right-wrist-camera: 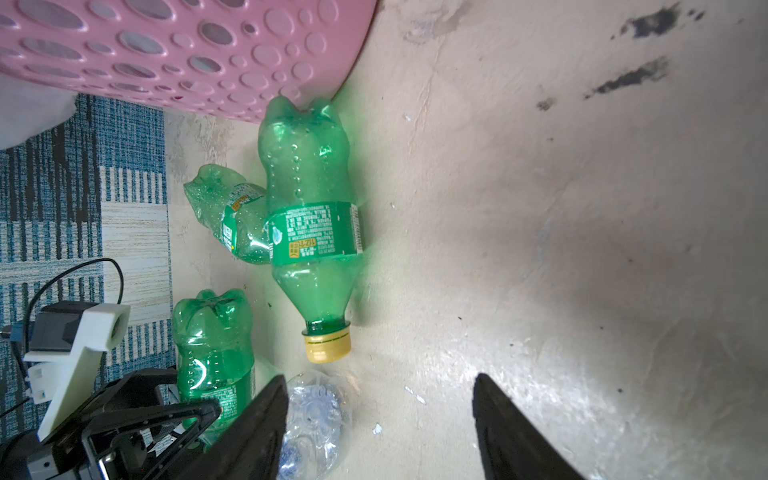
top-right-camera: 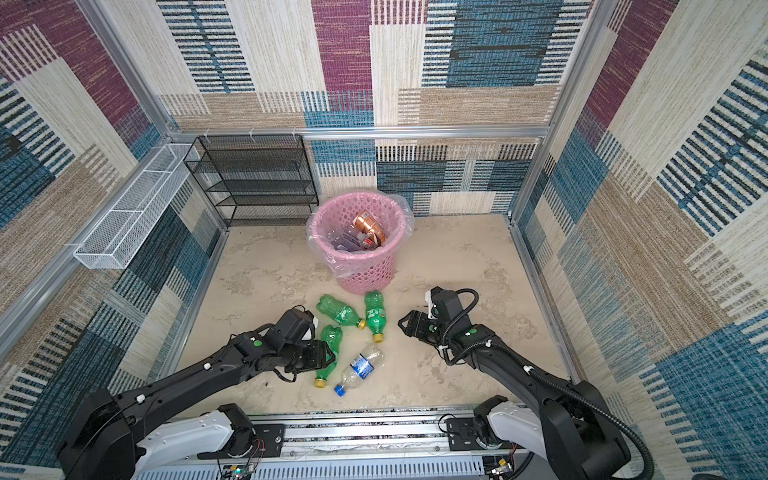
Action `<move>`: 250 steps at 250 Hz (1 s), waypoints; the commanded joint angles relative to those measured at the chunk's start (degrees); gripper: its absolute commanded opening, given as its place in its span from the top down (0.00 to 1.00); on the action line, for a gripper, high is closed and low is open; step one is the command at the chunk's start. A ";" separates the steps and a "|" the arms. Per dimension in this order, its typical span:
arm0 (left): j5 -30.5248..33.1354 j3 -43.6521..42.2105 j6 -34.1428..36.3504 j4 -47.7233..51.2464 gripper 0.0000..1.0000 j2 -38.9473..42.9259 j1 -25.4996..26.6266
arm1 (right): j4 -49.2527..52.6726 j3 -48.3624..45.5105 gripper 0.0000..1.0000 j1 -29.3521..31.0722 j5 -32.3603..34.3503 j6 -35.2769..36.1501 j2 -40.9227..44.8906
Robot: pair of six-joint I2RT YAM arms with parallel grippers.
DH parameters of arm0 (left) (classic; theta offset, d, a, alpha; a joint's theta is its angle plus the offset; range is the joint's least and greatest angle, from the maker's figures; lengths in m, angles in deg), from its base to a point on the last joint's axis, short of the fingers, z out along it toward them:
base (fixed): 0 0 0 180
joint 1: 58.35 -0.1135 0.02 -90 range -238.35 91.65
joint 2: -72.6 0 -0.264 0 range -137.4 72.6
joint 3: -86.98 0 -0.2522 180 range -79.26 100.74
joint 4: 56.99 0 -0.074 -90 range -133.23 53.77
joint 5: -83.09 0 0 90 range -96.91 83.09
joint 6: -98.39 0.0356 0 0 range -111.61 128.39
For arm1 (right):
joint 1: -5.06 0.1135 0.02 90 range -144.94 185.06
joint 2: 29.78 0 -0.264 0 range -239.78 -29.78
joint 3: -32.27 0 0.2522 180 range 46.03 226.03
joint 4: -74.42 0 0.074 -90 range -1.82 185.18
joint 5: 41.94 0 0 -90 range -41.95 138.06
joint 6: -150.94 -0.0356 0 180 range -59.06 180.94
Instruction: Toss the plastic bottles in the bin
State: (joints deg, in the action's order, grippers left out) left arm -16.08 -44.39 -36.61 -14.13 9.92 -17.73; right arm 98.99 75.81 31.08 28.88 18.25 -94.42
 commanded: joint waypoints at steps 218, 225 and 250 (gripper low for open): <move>5.91 65.25 12.25 7.01 0.10 -11.10 -12.76 | 1.84 2.77 0.26 -0.04 1.21 1.35 5.65; 6.41 62.08 11.96 7.71 0.11 -9.00 -12.88 | 1.47 2.43 0.26 -0.07 1.01 1.25 5.37; 6.24 49.32 9.90 7.73 0.12 -2.45 -13.02 | 0.30 1.35 0.27 -0.06 0.30 1.13 4.36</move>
State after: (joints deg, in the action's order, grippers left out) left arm -10.86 16.29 -23.54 -3.27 1.96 -30.60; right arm 101.40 77.98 30.97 29.68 19.82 -89.26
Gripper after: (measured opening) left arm 0.885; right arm 0.735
